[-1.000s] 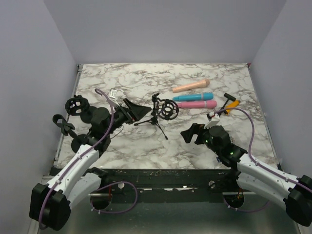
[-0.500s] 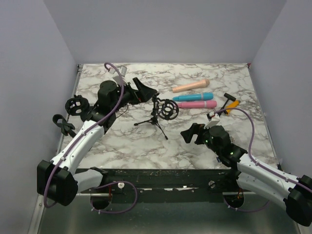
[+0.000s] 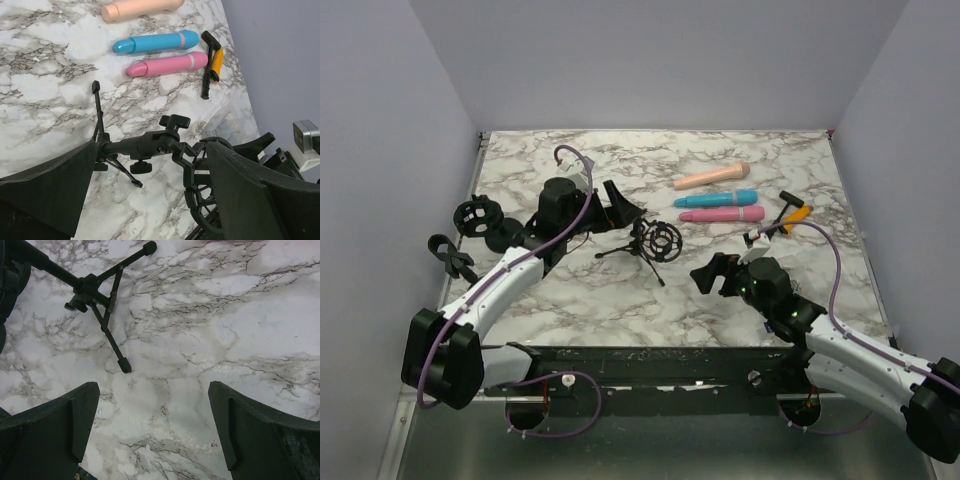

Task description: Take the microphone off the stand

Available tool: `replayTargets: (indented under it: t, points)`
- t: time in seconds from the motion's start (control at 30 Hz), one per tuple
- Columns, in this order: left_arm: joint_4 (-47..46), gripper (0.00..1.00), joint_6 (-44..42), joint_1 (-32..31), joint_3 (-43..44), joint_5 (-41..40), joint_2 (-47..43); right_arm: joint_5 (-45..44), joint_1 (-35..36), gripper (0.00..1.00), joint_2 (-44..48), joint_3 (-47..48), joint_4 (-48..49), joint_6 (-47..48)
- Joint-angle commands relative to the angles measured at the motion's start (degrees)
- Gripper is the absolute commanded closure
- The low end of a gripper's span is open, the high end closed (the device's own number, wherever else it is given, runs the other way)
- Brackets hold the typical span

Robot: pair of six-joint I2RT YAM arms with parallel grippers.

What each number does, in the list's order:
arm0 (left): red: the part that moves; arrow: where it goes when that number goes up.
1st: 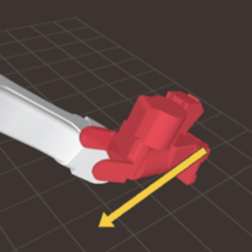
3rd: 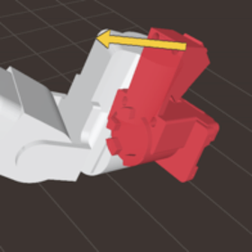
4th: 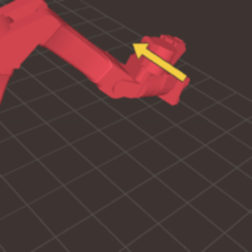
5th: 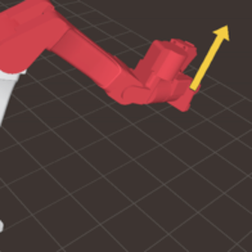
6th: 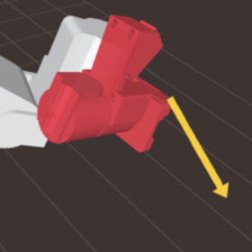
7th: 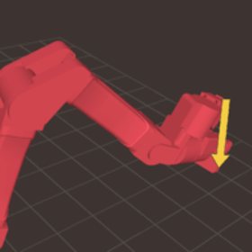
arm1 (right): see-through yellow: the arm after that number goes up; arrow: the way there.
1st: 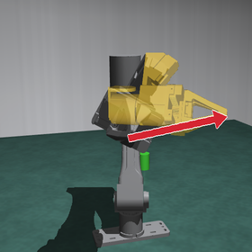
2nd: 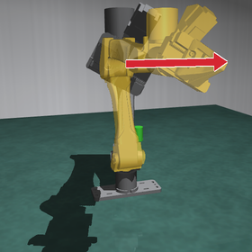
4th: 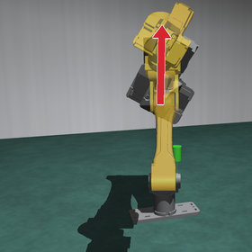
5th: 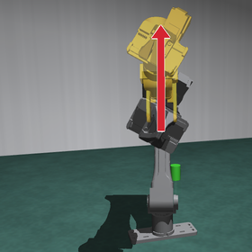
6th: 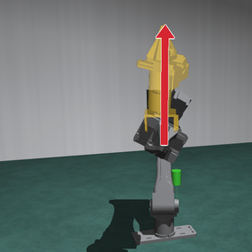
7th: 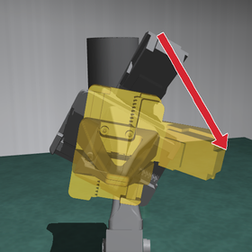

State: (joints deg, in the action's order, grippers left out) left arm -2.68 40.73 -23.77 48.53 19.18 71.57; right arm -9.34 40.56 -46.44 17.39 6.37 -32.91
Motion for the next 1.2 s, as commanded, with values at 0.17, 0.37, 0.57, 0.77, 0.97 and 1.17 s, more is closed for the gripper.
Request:
replayTargets:
  t: [0.17, 0.37, 0.57, 0.77, 0.97, 1.17]
  points:
    - [4.6, 0.04, -2.9, -0.2, 3.8, -0.4, -8.2, 0.8, 0.4, 0.00, -1.2, -0.1, 1.1, 0.8]
    - [11.9, 0.03, -7.7, 0.0, 11.0, 1.9, -12.4, 2.6, 0.4, 0.00, -4.2, 0.2, 2.5, 1.0]
    - [19.7, 0.02, -15.9, 0.7, 18.9, -0.4, -15.3, 6.8, 0.4, 0.01, -10.7, 2.0, 5.8, 2.4]
    - [20.3, 0.02, -25.0, 1.1, 17.8, -6.1, -18.2, 13.4, 0.5, 0.06, -19.8, 3.8, 14.5, 1.9]
    - [18.1, 0.02, -30.6, 2.8, 10.8, -11.9, -22.7, 14.8, 2.0, 0.11, -32.5, 4.8, 28.5, 0.3]
    - [16.7, 0.02, -32.6, 2.9, 9.1, -12.7, -26.0, 10.7, 6.8, 0.24, -43.2, 6.8, 43.1, 1.6]
